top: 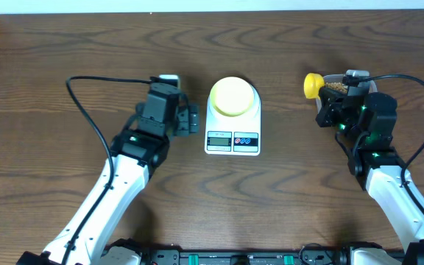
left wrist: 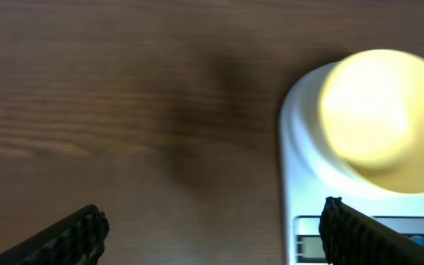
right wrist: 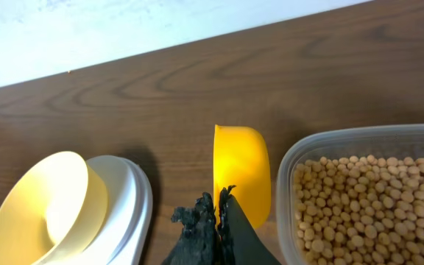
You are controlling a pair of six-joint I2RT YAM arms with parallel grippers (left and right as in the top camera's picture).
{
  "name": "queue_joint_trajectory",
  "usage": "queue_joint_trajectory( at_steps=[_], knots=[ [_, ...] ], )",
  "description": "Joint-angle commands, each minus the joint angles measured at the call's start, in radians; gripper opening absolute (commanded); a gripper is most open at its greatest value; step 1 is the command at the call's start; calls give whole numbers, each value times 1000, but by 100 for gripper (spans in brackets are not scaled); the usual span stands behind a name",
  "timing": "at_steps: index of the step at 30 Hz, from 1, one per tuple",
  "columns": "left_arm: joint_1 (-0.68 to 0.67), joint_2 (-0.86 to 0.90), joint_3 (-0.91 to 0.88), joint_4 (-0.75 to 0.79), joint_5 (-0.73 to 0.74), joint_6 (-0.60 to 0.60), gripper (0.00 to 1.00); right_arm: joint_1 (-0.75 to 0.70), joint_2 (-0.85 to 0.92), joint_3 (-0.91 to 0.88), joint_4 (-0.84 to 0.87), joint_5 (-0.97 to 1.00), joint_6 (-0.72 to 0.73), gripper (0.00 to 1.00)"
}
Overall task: Scoop item into bowl and weigh 50g on scale
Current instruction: 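Pull the left gripper back from the scale toward the left, then move the left gripper back toward the scale's front panel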
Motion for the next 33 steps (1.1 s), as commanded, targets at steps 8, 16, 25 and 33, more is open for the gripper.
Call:
queue_joint_trajectory(
  at_steps=[8,16,25,33],
  knots=[
    [64,-5,-6,-32,-6,32,93,-25,3,13,-6,-4,-16,1],
    [66,16,-6,-32,-179,36,94,-49,3,13,-56,4,-10,1],
    [71,35,-6,-32,-191,36,93,-71,3,13,-114,3,29,1],
    [72,35,-6,-31,-190,36,93,-72,3,13,-86,4,-18,1]
  ],
)
